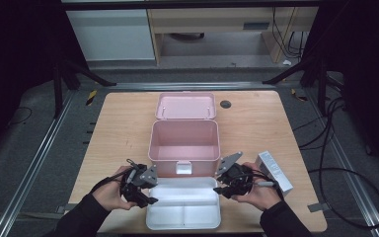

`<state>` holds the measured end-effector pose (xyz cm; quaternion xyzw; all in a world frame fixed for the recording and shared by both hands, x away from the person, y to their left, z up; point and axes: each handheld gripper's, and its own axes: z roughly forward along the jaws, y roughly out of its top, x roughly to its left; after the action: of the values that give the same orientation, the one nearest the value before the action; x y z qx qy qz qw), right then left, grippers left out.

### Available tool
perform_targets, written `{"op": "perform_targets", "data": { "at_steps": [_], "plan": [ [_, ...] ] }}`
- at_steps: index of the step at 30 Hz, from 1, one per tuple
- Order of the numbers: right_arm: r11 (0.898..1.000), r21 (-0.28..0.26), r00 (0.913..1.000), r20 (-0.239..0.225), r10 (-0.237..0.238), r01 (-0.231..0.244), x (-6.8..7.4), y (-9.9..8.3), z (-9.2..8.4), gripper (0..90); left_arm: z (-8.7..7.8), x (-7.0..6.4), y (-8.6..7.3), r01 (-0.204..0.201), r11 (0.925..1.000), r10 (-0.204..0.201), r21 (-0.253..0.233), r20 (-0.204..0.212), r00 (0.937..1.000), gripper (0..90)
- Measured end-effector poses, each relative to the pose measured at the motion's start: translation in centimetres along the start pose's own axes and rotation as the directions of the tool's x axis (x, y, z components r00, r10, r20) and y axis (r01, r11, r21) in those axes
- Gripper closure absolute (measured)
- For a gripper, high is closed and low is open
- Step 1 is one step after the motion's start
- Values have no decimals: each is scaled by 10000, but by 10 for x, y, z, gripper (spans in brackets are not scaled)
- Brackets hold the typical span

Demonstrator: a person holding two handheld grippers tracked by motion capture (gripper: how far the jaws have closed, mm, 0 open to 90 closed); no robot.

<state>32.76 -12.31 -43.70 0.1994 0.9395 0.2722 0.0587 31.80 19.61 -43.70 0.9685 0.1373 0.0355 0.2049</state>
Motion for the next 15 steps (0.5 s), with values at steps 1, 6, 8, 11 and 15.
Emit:
{"op": "perform_targets", "data": {
  "at_steps": [1,6,8,11,15],
  "plan": [
    [10000,0,10000,0,0,0,0,0,0,590,0,0,0,0,10000,0,0,0,10000,431],
    [9899,-693,9841,1200,1310,-1233,-19,-10,-25,511,-7,17,-27,1280,9878,-1357,-885,-876,9869,299],
    [9821,-1033,9721,1586,1726,-1576,-26,-11,-32,495,-8,21,-31,1676,9804,-1794,-1038,-1176,9767,237],
    [9712,-1356,9556,1962,2200,-1958,-34,-11,-40,464,-9,27,-35,2253,9659,-2431,-1272,-1477,9587,195],
    [9385,-2157,9097,2625,3218,-2697,-52,-9,-60,437,-13,42,-46,3743,8997,-4207,-2246,-2171,8808,171]
  ]
}}
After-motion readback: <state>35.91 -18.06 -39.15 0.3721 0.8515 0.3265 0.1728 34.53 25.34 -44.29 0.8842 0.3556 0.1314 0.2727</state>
